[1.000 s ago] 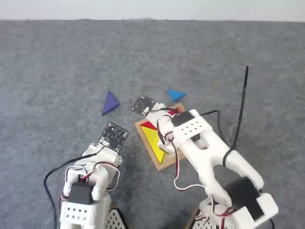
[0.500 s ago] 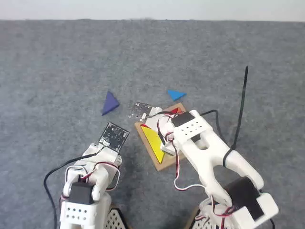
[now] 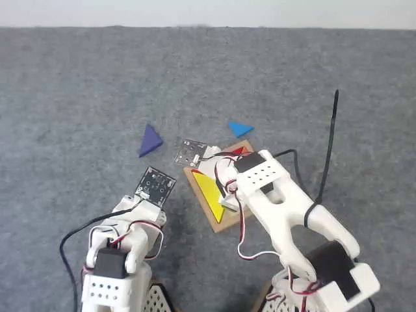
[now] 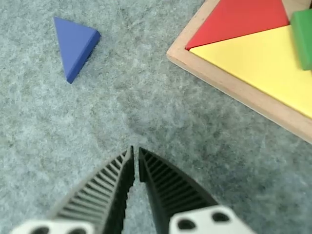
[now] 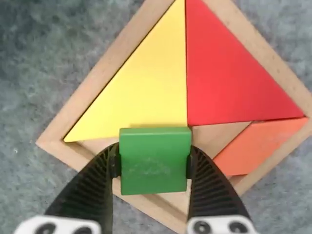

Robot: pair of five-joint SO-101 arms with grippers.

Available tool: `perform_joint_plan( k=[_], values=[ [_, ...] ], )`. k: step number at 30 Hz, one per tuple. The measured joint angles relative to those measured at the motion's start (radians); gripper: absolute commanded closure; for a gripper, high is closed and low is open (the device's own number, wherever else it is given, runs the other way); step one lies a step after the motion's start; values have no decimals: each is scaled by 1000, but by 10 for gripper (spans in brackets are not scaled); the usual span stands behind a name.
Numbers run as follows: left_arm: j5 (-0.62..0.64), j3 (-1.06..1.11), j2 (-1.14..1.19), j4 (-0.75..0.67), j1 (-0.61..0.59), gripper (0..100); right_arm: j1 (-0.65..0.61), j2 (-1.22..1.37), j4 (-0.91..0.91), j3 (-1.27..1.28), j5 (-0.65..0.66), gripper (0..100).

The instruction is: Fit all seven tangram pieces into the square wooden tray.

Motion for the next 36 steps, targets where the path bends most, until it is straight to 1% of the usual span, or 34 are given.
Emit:
perform_joint_plan(
  k=[11,13,18,20,32,36],
  values=[
    [0,0,0,0,0,980,0,0,0,0,5,934],
    [0,0,0,0,0,980,0,0,0,0,5,903],
    [0,0,0,0,0,980,0,0,2,0,5,770],
    [0,0,0,0,0,980,0,0,3,0,5,749],
    [0,0,0,0,0,980,3,-3,3,0,5,750],
    [0,0,0,0,0,980,49,-92,3,6,-60,750]
  ],
)
